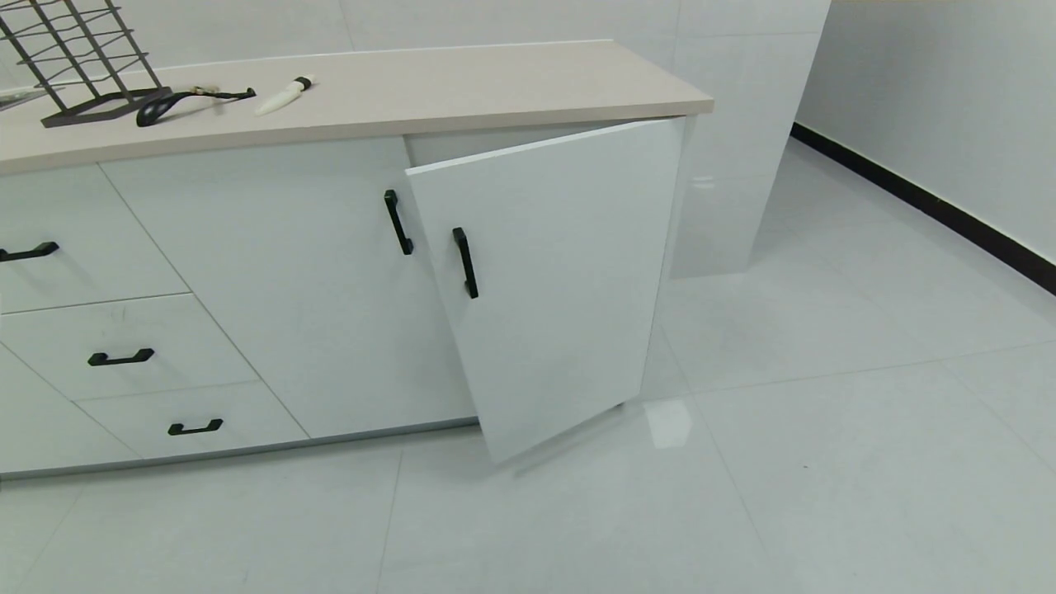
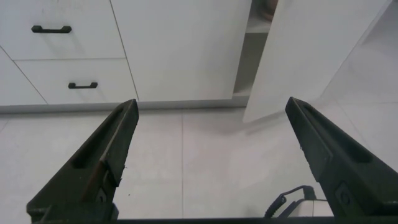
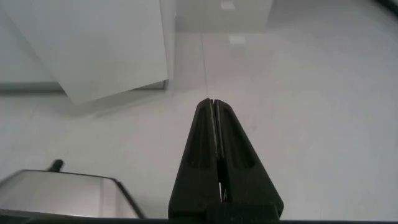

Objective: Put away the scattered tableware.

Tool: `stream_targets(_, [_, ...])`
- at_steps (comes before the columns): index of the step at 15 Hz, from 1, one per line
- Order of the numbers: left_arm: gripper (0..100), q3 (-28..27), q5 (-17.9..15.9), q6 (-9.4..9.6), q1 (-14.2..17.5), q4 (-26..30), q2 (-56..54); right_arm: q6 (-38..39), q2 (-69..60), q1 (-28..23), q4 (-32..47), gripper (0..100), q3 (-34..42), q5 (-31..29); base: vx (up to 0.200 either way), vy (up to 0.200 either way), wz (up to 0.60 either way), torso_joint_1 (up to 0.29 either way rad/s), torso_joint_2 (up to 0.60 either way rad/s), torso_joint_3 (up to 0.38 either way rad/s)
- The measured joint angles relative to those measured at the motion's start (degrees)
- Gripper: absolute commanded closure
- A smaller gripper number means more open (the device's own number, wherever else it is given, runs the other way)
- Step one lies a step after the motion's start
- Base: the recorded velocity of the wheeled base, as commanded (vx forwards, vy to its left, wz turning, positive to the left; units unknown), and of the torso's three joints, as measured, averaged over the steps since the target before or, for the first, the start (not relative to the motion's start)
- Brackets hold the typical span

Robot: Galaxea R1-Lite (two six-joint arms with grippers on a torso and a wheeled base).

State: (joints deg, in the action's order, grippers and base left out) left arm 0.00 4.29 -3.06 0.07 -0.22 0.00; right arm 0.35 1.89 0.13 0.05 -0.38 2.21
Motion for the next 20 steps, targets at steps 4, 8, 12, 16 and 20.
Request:
stream_targets(4, [0, 0.0, 0.0, 0.05, 0.0, 0.0, 0.0, -1.8, -1.7, -0.2, 0.0, 100, 0.2, 0.2, 0.050, 0.050, 0.00, -0.001, 0.00, 0.002])
stream_targets(8, [0, 0.0, 0.0, 0.00, 0.0, 0.0, 0.0, -1.5, -2.0, -0.1, 0.0, 100, 0.3, 0.1, 0.200, 0.200, 0.00, 0.002, 0.00, 0.007])
stream_targets(12, [0, 0.0, 0.0, 0.00, -0.1, 0.0, 0.0, -1.5, -2.0, -0.2, 0.2, 100, 0.4, -0.1, 0.000, 0.200, 0.00, -0.001, 0.00, 0.001])
stream_targets(16, [0, 0.0, 0.0, -0.06, 0.0, 0.0, 0.0, -1.0, -2.0, -0.1, 0.2, 100, 0.4, -0.2, 0.000, 0.200, 0.00, 0.006, 0.00, 0.004])
stream_targets(20, [0, 0.0, 0.0, -0.06, 0.0, 0.0, 0.0, -1.0, -2.0, -0.1, 0.2, 100, 0.3, -0.2, 0.000, 0.200, 0.00, 0.002, 0.00, 0.002])
